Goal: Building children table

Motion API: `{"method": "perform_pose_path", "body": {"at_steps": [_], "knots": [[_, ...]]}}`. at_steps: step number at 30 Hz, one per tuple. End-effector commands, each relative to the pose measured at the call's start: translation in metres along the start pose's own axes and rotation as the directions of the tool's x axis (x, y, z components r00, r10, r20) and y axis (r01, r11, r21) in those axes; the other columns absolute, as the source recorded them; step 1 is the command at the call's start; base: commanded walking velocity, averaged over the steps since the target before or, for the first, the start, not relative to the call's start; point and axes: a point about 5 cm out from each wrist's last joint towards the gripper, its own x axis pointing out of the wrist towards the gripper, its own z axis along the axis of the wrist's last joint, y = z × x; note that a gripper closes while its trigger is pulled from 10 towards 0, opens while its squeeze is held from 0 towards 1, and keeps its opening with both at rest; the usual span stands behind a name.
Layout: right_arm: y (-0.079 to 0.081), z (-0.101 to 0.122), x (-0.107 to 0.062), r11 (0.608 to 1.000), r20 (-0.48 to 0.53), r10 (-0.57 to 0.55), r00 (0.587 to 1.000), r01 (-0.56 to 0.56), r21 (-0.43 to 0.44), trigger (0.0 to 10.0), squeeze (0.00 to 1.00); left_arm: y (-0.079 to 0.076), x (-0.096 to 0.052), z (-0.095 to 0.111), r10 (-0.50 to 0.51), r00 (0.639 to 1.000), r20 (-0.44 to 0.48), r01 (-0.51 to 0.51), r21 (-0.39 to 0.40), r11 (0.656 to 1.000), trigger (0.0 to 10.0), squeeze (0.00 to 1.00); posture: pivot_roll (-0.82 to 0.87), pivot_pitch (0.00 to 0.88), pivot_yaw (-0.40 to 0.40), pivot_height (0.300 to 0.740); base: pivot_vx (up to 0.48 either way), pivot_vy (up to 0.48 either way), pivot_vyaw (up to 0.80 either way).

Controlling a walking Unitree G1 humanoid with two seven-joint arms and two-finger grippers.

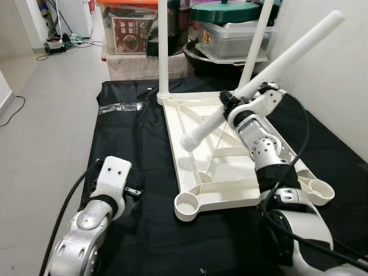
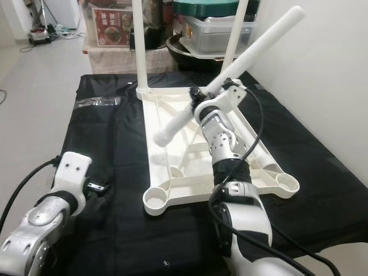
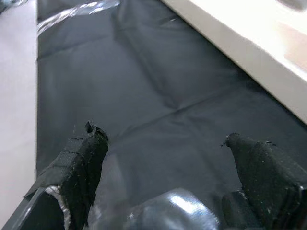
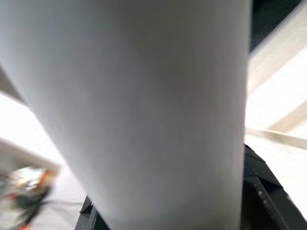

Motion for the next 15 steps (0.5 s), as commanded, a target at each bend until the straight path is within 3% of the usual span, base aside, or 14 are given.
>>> {"method": "perform_pose_path", "body": {"at_steps": [1,4,5,12,15], "knots": [[0.014,0.013,0.003,0.997,0.052,0.077,0.996,-0.076,-0.022,10.0,0.0,0.004,0.0,-0.01,0.025,0.998,-0.063,-0.027,-0.031,0.999,10.0,0.0,0.12,0.0,-0.06,0.74,0.0,0.0,0.0],[0.014,0.015,0.003,0.997,0.063,0.077,0.995,-0.075,-0.031,10.0,0.0,0.006,0.0,-0.012,0.03,0.996,-0.079,-0.032,-0.033,0.999,10.0,0.0,0.12,0.0,-0.06,0.74,0.0,0.0,0.0],[0.016,0.017,0.001,0.993,0.068,0.105,0.992,-0.101,-0.052,10.0,0.0,0.008,0.002,-0.012,0.028,0.995,-0.096,-0.036,-0.085,0.996,10.0,0.0,0.12,0.0,-0.059,0.74,0.0,0.0,0.0],[0.024,0.026,-0.003,0.976,0.103,0.192,0.976,-0.179,-0.124,10.0,0.0,0.016,-0.004,-0.015,0.018,0.993,-0.114,-0.042,-0.214,0.976,10.0,0.0,0.12,0.0,-0.06,0.74,0.0,0.0,0.0],[0.028,0.026,-0.004,0.964,0.104,0.235,0.966,-0.218,-0.149,10.0,0.0,0.017,-0.006,-0.016,0.01,0.996,-0.083,-0.028,-0.226,0.974,10.0,0.0,0.12,0.0,-0.062,0.74,0.0,0.0,0.0]]}}
